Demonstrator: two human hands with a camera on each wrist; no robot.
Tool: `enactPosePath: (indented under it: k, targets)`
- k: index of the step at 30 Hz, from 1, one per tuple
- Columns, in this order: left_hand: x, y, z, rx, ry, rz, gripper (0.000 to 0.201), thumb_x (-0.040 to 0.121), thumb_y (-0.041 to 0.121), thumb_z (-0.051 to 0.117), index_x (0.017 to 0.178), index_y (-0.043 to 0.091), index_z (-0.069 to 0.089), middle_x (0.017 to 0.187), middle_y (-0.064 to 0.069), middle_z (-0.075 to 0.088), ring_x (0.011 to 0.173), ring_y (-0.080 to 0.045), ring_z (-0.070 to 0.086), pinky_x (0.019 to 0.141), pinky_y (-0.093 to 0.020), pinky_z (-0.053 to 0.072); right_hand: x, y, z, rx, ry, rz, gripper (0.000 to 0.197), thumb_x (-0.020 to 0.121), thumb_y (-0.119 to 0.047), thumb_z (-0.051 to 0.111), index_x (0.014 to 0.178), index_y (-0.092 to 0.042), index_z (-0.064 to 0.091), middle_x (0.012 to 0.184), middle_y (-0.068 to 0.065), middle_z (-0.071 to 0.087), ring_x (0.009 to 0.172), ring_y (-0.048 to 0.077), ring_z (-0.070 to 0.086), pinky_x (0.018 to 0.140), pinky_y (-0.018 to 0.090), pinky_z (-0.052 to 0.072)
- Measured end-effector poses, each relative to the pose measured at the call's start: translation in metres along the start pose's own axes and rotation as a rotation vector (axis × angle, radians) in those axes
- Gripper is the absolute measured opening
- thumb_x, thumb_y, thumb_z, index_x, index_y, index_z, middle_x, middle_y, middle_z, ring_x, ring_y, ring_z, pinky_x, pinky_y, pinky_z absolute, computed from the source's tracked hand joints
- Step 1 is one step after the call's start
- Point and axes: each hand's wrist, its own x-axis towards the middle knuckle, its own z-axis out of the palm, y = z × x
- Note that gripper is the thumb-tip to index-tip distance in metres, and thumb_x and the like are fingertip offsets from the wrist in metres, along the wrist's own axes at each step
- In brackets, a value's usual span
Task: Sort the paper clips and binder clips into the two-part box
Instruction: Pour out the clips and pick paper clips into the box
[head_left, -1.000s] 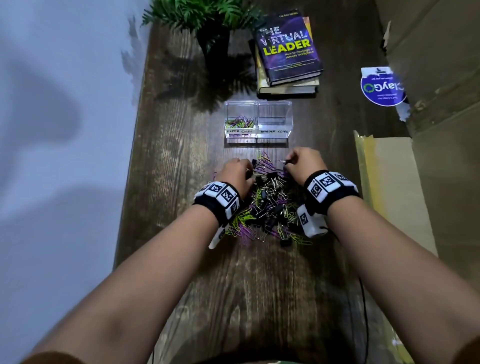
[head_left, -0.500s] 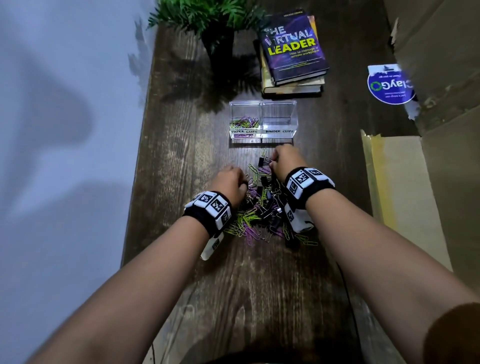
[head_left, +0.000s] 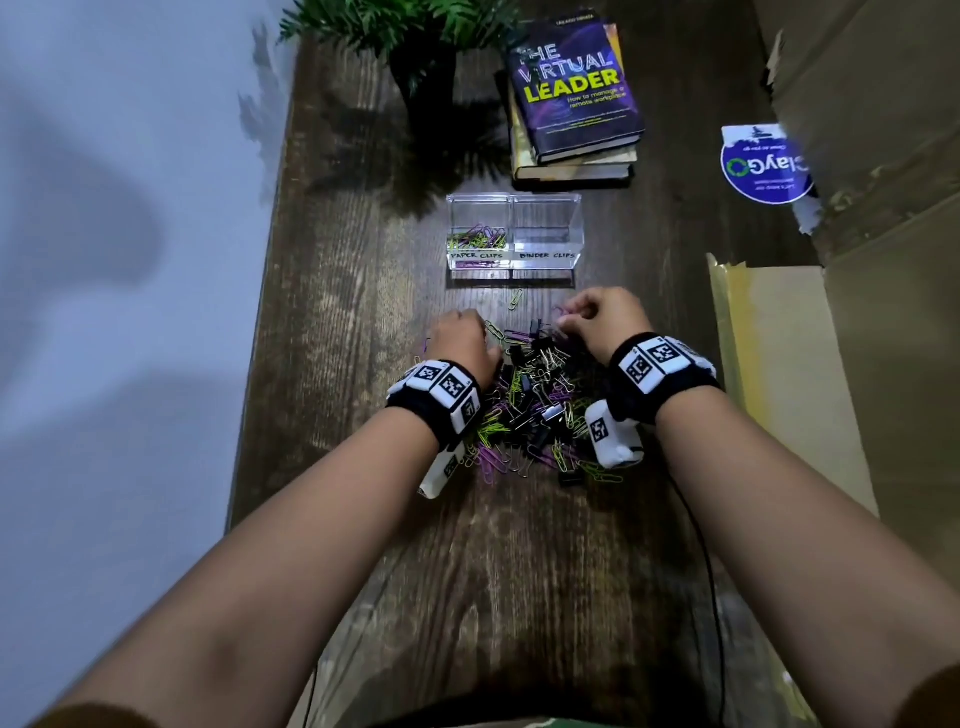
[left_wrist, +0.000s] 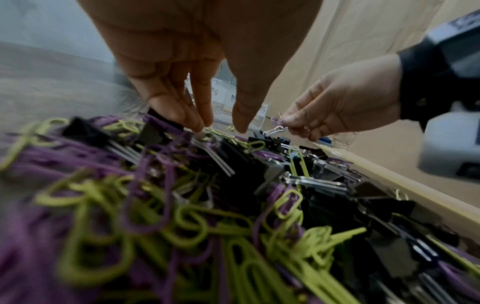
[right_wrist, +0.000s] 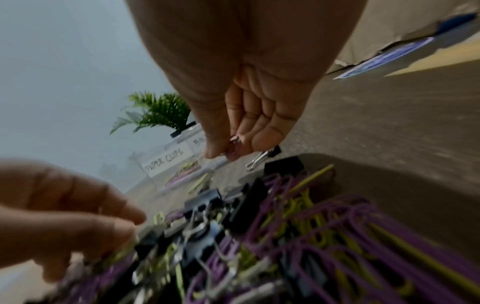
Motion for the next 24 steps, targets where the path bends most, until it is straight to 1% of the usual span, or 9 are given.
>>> enactPosePath:
  k: [3, 5, 7, 10, 12, 15, 18, 21, 24]
  targets:
    - [0.005, 0.006, 0.008, 0.040, 0.002, 0.083, 0.044, 0.085, 0.023, 0.066, 0.123, 0.007, 0.051, 0.122, -0.012, 0.051, 0.114, -0.029, 0.050, 0.101, -0.039, 0.044, 0.006, 0.010, -0.007, 0.242, 0.041, 0.070, 0.015, 0.089, -0.013, 0.064, 0.103, -0.011, 0.070, 0.095, 0.006, 0.069, 0.080, 0.017, 0.066, 0.076, 0.027, 0.056]
    - [0.007, 0.006, 0.011, 0.072, 0.001, 0.131, 0.043, 0.084, 0.022, 0.067, 0.123, 0.008, 0.052, 0.122, -0.012, 0.050, 0.113, -0.030, 0.050, 0.100, -0.042, 0.044, 0.008, 0.013, -0.010, 0.394, 0.040, 0.114, 0.013, 0.092, -0.010, 0.058, 0.097, -0.012, 0.069, 0.092, 0.006, 0.069, 0.067, 0.013, 0.066, 0.070, 0.024, 0.057]
    - [0.008, 0.004, 0.012, 0.078, -0.003, 0.166, 0.039, 0.084, 0.021, 0.068, 0.119, 0.008, 0.056, 0.118, -0.011, 0.051, 0.111, -0.029, 0.051, 0.099, -0.042, 0.045, 0.007, 0.010, -0.012, 0.550, 0.012, 0.161, 0.016, 0.095, -0.004, 0.050, 0.095, -0.006, 0.066, 0.080, 0.002, 0.062, 0.056, 0.010, 0.059, 0.055, 0.018, 0.052]
    - [0.008, 0.002, 0.011, 0.077, -0.007, 0.221, 0.034, 0.083, 0.021, 0.068, 0.114, 0.010, 0.061, 0.113, -0.008, 0.053, 0.108, -0.027, 0.052, 0.096, -0.043, 0.047, 0.000, 0.000, -0.011, 0.811, -0.065, 0.220, 0.016, 0.095, -0.004, 0.045, 0.086, -0.006, 0.058, 0.069, 0.004, 0.054, 0.056, 0.014, 0.050, 0.053, 0.022, 0.047]
    - [0.008, 0.003, 0.010, 0.101, -0.006, 0.260, 0.032, 0.084, 0.023, 0.065, 0.114, 0.012, 0.061, 0.111, -0.007, 0.053, 0.106, -0.026, 0.052, 0.094, -0.041, 0.048, -0.002, -0.007, -0.008, 0.841, -0.090, 0.235, 0.017, 0.095, -0.010, 0.047, 0.080, -0.008, 0.055, 0.066, 0.005, 0.054, 0.054, 0.015, 0.049, 0.050, 0.024, 0.044]
    - [0.008, 0.008, 0.010, 0.122, -0.003, 0.306, 0.037, 0.085, 0.025, 0.064, 0.120, 0.012, 0.057, 0.114, -0.006, 0.051, 0.106, -0.023, 0.051, 0.092, -0.035, 0.048, 0.001, -0.008, -0.005, 0.422, -0.106, 0.189, 0.020, 0.092, -0.020, 0.053, 0.077, -0.007, 0.059, 0.067, 0.007, 0.059, 0.056, 0.019, 0.051, 0.050, 0.025, 0.042]
    - [0.009, 0.014, 0.009, 0.152, -0.030, 0.356, 0.035, 0.087, 0.024, 0.063, 0.119, 0.011, 0.058, 0.117, -0.008, 0.049, 0.108, -0.025, 0.050, 0.092, -0.036, 0.047, 0.002, 0.001, -0.005, -0.139, -0.074, 0.094, 0.018, 0.090, -0.016, 0.055, 0.094, -0.001, 0.065, 0.091, 0.011, 0.068, 0.076, 0.021, 0.061, 0.070, 0.031, 0.049]
    - [0.010, 0.018, 0.010, 0.172, -0.026, 0.362, 0.025, 0.088, 0.022, 0.062, 0.108, 0.007, 0.062, 0.112, -0.010, 0.052, 0.100, -0.026, 0.053, 0.086, -0.039, 0.051, -0.002, 0.005, -0.002, -0.366, -0.078, 0.022, 0.014, 0.088, -0.013, 0.060, 0.100, -0.007, 0.065, 0.102, 0.007, 0.067, 0.096, 0.023, 0.063, 0.088, 0.036, 0.052]
    - [0.010, 0.025, 0.011, 0.208, -0.047, 0.360, 0.020, 0.089, 0.015, 0.059, 0.103, 0.002, 0.062, 0.107, -0.013, 0.056, 0.097, -0.030, 0.056, 0.085, -0.042, 0.052, -0.004, 0.004, 0.001, -0.446, -0.091, -0.009, 0.009, 0.088, -0.017, 0.063, 0.094, -0.011, 0.063, 0.101, 0.007, 0.065, 0.094, 0.023, 0.061, 0.083, 0.032, 0.051]
